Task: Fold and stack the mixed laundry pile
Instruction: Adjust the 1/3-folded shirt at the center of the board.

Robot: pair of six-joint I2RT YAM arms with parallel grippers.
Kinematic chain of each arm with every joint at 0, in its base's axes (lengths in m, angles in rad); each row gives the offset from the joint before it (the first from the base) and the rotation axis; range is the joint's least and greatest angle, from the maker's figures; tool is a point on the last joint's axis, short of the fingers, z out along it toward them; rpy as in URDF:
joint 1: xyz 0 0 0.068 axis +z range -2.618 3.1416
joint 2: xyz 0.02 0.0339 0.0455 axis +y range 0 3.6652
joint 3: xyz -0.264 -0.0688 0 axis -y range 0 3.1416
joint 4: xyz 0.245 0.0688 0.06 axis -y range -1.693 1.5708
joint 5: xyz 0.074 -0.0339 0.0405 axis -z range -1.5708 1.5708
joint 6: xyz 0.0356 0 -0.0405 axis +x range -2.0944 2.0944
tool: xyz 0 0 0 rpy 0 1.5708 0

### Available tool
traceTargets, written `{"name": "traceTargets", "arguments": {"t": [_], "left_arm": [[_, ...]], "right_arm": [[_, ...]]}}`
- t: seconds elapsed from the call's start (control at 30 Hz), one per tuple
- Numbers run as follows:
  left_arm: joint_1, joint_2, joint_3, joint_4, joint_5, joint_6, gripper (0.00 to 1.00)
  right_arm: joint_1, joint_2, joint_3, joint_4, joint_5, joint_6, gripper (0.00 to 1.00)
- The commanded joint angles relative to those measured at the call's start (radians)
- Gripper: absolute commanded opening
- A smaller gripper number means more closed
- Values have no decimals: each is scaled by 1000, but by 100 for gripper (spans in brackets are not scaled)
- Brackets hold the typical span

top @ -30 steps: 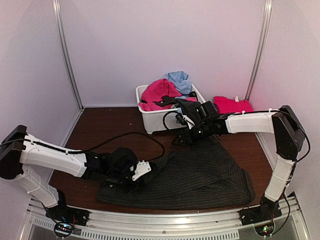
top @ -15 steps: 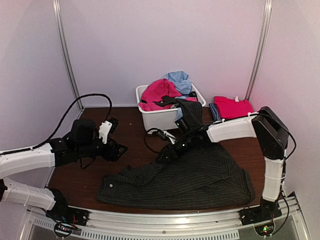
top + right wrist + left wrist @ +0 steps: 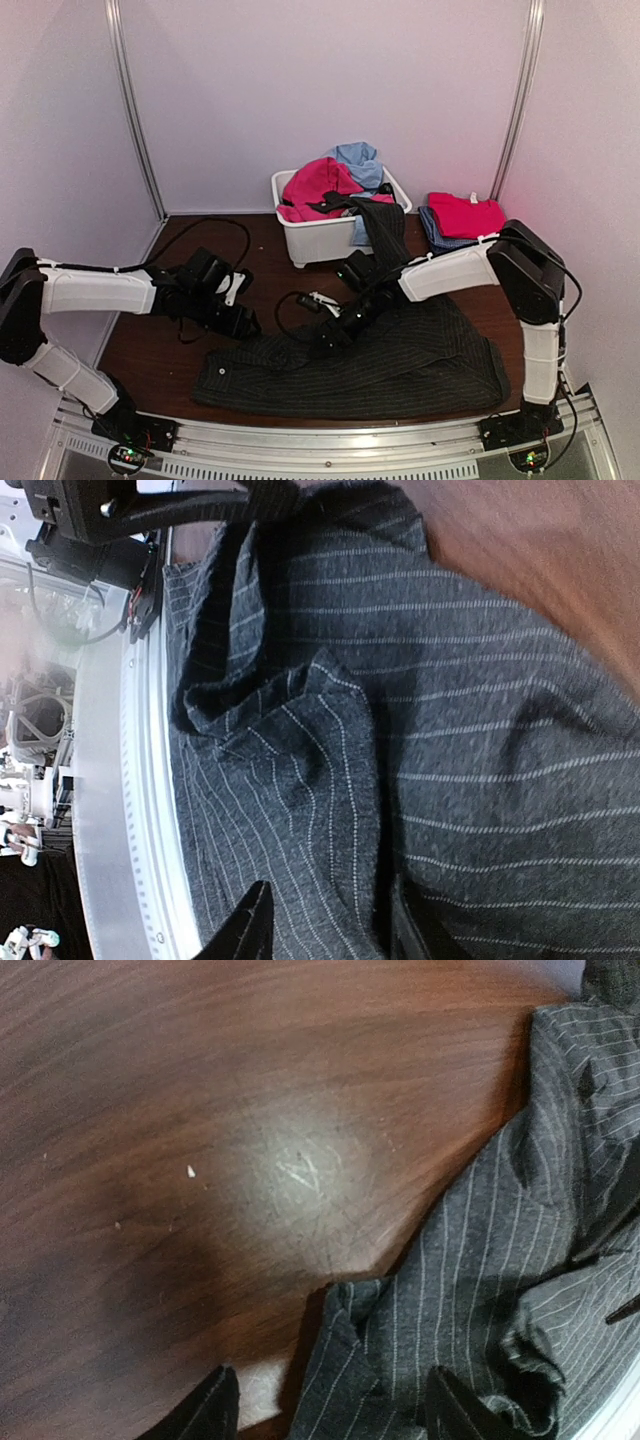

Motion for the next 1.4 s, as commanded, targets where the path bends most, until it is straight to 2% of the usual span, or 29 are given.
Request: {"name": "traceTargets", "arguments": {"t": [0.0, 0.13, 0.23, 0.37, 0.43, 0.53, 0.57, 0.6, 0.67, 0.73, 1.03, 1.2, 1.37], "left_arm": [[7, 55, 77, -135, -52, -23, 64], [15, 70, 90, -255, -144, -43, 49], [31, 40, 39, -263, -134, -85, 35], [33, -10, -8, -294, -136, -135, 27], [33, -58, -41, -272, -88, -164, 25], [33, -138, -69, -250, -53, -186, 28], [32, -171, -70, -244, -62, -179, 31], [33, -214, -74, -222, -61, -164, 36], [33, -288, -82, -172, -60, -137, 50], [33, -311, -67, -143, -49, -112, 57], [36, -268, -17, -99, -54, -129, 59], [79, -298, 0, -126, -79, -126, 60], [90, -307, -2, -124, -91, -124, 60]], "right_arm": [[11, -88, -53, -46, -26, -68, 35], [12, -127, -79, -86, -4, -88, 25], [12, -154, -102, -111, -3, -129, 23], [13, -198, -134, -130, 0, -154, 21], [14, -213, -138, -113, 14, -151, 23], [14, -219, -117, -62, 52, -117, 34], [14, -220, -111, -43, 63, -105, 41], [14, -219, -107, -24, 66, -102, 46], [13, -208, -92, -2, 68, -74, 51], [14, -173, -59, -6, 71, -73, 52], [17, -41, 66, -33, 41, -79, 53], [41, 1, 87, -100, 35, -88, 53], [57, 17, 75, -133, 91, -114, 55]]}}
